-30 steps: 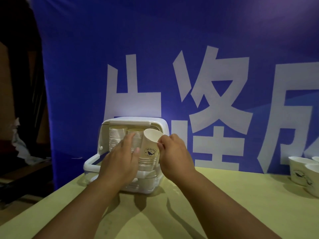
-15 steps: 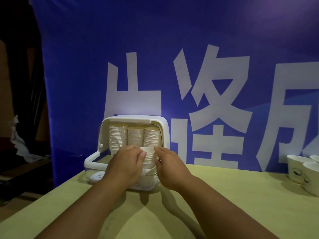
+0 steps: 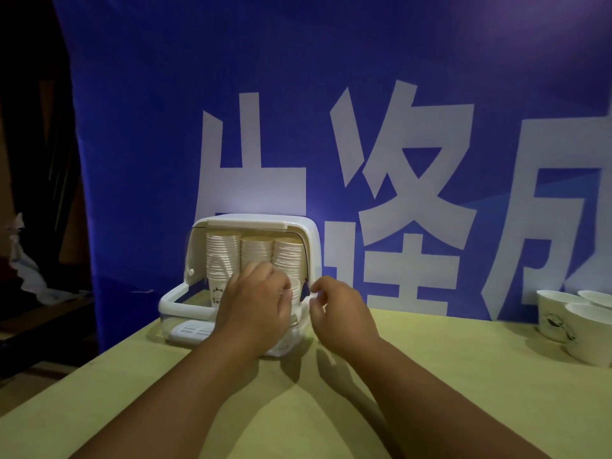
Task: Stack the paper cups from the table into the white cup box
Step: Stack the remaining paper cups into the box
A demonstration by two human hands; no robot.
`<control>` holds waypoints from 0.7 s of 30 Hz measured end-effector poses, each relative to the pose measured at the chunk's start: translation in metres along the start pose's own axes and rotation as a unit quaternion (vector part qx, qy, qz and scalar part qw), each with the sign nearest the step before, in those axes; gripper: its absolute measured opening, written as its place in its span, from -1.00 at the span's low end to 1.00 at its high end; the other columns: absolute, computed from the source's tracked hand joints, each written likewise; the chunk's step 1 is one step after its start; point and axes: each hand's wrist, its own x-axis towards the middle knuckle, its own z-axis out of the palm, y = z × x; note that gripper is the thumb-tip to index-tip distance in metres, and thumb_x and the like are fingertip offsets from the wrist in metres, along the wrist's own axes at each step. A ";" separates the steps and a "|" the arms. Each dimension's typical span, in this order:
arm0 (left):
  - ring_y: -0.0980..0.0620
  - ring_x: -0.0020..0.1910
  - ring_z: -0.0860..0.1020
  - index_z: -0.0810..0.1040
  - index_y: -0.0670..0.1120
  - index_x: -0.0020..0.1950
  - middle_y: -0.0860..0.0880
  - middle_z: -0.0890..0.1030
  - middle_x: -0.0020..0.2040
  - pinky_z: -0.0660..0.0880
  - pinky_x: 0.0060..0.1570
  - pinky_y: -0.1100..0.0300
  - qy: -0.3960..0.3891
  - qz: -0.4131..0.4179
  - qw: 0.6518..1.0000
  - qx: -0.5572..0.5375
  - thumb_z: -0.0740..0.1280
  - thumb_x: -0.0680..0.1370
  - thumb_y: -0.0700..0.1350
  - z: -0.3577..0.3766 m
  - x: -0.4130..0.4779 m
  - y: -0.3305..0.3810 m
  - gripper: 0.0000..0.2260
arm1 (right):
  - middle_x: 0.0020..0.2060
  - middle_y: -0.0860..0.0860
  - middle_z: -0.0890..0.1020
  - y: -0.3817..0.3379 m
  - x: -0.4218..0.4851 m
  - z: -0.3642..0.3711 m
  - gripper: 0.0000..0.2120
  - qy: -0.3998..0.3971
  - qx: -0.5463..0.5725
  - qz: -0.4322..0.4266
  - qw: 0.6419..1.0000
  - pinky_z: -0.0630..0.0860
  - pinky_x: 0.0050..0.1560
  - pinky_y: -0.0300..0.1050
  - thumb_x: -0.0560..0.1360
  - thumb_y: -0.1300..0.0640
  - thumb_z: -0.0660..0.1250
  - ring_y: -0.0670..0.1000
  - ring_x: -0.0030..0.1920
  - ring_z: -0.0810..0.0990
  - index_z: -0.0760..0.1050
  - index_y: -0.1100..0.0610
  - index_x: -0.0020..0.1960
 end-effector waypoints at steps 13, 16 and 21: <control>0.10 -0.22 0.52 0.50 0.09 -0.09 0.14 0.56 -0.18 0.51 -0.15 0.30 -0.155 0.006 0.981 -0.120 0.37 0.58 0.04 0.010 0.003 0.145 -0.90 | -0.17 -0.12 0.60 0.078 -0.038 -0.114 -0.96 0.058 -0.112 0.094 0.988 0.57 -0.15 -0.25 0.57 0.04 0.33 -0.10 -0.21 0.57 0.52 -0.05 0.02; 0.09 -0.25 0.54 0.52 0.08 -0.12 0.10 0.56 -0.23 0.62 -0.15 0.16 -0.179 0.012 0.975 -0.133 0.35 0.57 0.02 0.025 0.006 0.190 -0.91 | -0.19 -0.13 0.59 0.110 -0.057 -0.147 -0.96 0.057 -0.141 0.116 0.982 0.60 -0.12 -0.21 0.57 0.05 0.34 -0.11 -0.21 0.57 0.54 -0.04 0.02; 0.07 -0.24 0.56 0.53 0.06 -0.09 0.08 0.56 -0.22 0.64 -0.13 0.14 -0.209 0.025 0.963 -0.169 0.36 0.59 0.00 0.044 0.005 0.261 -0.92 | -0.18 -0.16 0.60 0.159 -0.081 -0.197 -0.95 0.083 -0.167 0.148 0.971 0.59 -0.10 -0.23 0.56 0.03 0.36 -0.11 -0.19 0.57 0.54 -0.05 0.02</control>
